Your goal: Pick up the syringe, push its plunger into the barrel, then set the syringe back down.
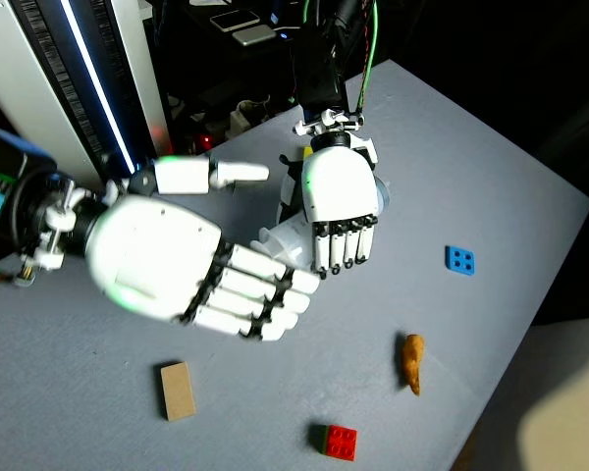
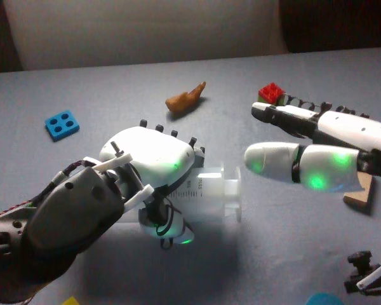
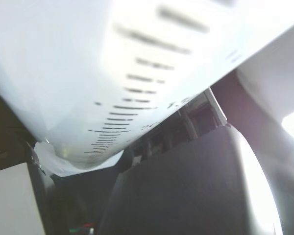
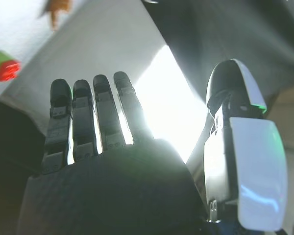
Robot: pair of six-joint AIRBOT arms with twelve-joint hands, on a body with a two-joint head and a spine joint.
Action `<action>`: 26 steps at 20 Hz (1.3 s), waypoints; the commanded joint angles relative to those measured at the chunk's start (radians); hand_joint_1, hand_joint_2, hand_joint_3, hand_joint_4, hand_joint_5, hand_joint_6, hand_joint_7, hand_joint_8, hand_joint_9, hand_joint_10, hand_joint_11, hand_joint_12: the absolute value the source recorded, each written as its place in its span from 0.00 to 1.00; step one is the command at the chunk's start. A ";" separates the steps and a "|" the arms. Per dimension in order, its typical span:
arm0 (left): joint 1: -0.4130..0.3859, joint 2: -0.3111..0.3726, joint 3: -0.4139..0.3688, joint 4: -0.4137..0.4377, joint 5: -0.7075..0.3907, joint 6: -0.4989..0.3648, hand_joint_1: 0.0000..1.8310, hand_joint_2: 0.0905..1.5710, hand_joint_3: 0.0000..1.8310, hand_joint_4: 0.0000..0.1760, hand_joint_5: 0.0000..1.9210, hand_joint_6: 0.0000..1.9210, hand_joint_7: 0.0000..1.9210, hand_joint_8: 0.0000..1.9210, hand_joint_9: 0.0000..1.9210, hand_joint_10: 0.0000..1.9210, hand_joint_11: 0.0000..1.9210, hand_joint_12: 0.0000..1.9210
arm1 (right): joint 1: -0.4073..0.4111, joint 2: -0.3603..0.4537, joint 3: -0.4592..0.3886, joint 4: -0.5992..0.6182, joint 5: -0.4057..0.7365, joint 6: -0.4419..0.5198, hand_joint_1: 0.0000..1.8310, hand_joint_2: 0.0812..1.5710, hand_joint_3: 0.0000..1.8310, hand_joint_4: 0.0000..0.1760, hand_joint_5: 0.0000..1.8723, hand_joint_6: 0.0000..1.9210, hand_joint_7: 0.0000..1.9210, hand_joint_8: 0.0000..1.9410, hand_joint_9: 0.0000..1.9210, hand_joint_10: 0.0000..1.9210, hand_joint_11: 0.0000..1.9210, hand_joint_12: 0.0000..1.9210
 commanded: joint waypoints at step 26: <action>-0.013 -0.059 0.048 0.057 -0.044 -0.002 0.07 0.62 0.00 0.00 0.03 0.00 0.03 0.00 0.03 0.00 0.00 0.12 | 0.015 -0.002 -0.004 -0.020 0.171 -0.284 0.03 0.67 0.00 0.00 0.04 0.00 0.03 0.00 0.03 0.00 0.00 0.17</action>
